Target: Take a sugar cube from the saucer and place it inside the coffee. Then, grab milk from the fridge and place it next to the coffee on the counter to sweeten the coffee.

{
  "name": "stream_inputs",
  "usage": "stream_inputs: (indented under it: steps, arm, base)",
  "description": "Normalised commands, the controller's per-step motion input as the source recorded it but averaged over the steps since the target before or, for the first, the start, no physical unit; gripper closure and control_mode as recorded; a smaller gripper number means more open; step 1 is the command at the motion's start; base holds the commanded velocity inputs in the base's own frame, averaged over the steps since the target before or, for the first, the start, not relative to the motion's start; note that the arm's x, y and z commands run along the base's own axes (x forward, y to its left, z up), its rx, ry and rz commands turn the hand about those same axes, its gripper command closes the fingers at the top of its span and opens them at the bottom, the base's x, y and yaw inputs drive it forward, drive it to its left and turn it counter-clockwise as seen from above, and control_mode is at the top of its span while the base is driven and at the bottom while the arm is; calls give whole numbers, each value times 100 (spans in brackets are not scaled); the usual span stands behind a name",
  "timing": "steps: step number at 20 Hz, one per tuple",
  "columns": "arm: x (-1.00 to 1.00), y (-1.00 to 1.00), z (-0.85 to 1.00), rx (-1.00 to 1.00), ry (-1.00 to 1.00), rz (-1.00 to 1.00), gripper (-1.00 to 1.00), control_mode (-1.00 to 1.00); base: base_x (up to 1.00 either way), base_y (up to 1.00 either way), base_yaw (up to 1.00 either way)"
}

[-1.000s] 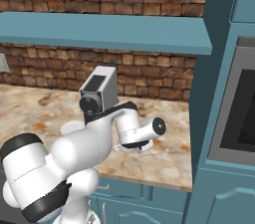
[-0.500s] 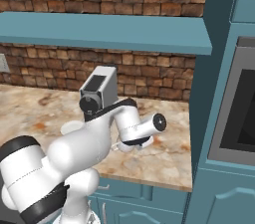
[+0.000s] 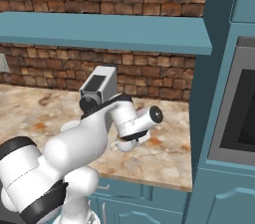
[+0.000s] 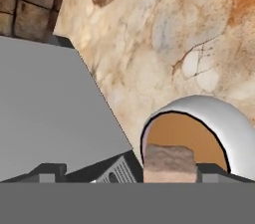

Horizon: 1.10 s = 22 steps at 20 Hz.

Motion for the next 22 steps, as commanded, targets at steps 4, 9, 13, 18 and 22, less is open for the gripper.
stream_inputs:
  steps: [4, 9, 13, 18, 22]
  arm:
    - [1, 1, 0, 0, 10, 0, -100, -100]
    - [7, 0, -4, 0, 10, 0, -100, -100]
    - [-26, 0, 17, 0, 0, 0, -100, -100]
    - [-88, 3, 62, 0, 0, 0, -100, -100]
    - [-96, 56, 46, -10, 9, 12, -100, -100]
  base:
    - [0, 0, 0]
    - [0, 0, 0]
    - [0, 0, 0]
    - [0, 0, 0]
    - [0, 0, 0]
